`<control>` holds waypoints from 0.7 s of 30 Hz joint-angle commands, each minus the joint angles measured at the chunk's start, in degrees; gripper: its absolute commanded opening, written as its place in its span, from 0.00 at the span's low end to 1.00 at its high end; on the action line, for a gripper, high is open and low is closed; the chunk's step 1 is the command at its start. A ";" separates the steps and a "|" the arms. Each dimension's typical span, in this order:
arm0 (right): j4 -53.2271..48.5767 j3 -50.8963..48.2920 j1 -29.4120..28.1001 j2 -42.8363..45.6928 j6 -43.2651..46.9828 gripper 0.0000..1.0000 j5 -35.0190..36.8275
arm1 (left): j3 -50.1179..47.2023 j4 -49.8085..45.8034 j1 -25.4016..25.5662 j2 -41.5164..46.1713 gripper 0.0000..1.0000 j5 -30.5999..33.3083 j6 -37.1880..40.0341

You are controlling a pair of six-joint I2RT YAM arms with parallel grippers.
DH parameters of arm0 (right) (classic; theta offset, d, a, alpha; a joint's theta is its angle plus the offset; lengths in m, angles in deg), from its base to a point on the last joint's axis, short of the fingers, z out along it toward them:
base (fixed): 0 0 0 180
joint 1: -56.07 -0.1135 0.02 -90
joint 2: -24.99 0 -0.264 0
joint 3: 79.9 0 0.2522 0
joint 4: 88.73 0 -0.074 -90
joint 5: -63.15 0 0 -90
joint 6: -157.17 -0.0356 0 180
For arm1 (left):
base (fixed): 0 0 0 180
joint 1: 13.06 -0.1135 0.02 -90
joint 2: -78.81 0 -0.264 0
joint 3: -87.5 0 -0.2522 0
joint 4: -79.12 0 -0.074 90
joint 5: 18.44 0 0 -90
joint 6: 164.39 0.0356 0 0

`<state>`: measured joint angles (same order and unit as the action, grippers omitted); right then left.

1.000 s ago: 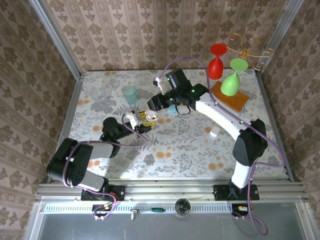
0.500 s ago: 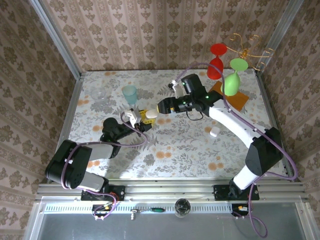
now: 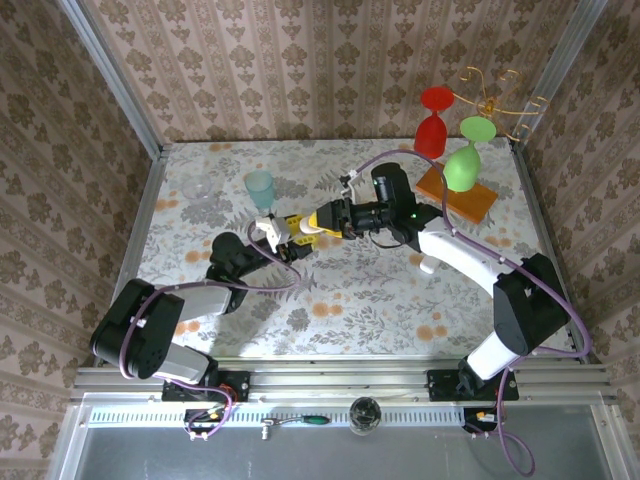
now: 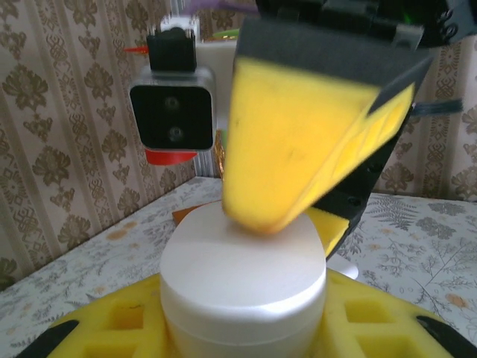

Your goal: Insert wireless bluetooth earbuds into charging case

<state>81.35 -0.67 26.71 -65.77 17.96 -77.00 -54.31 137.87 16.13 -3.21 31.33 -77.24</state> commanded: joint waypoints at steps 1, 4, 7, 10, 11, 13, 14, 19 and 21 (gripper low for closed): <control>5.38 -1.17 0.51 0.67 -3.87 0.40 -3.47 | 1.41 1.50 0.25 -1.14 0.17 0.50 0.81; 5.57 -1.72 0.97 0.67 -4.35 0.24 -2.96 | 1.24 1.54 0.17 -1.15 0.17 0.50 1.09; 6.34 -2.26 1.39 0.41 -4.77 0.17 -2.85 | 0.99 1.41 0.00 -0.95 0.17 0.57 0.99; 7.13 -3.37 2.20 0.77 -4.57 0.14 -1.18 | 0.72 1.24 -0.60 -1.11 0.24 0.70 0.41; 7.25 -3.99 2.65 1.08 -4.36 0.14 -0.21 | 0.42 1.19 -0.79 -1.13 0.29 0.93 0.37; 7.73 -5.46 3.79 1.68 -4.03 0.13 2.05 | 0.03 0.53 -1.29 -1.13 0.46 0.19 0.46; 8.20 -6.41 4.56 1.93 -3.89 0.13 3.24 | -0.39 -0.05 -1.56 -1.00 0.54 0.00 0.49; 8.29 -11.23 8.08 1.40 -2.85 0.13 8.45 | -1.49 -7.03 -2.30 0.75 0.79 -2.45 3.16; 8.02 -13.01 9.15 0.28 -2.18 0.13 10.22 | -1.03 -12.80 -2.36 2.05 0.85 -3.94 5.47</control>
<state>88.52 -11.88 35.06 -65.11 13.85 -71.23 -55.05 132.23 13.87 -3.74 30.50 -74.79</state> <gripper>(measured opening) 0.241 0.831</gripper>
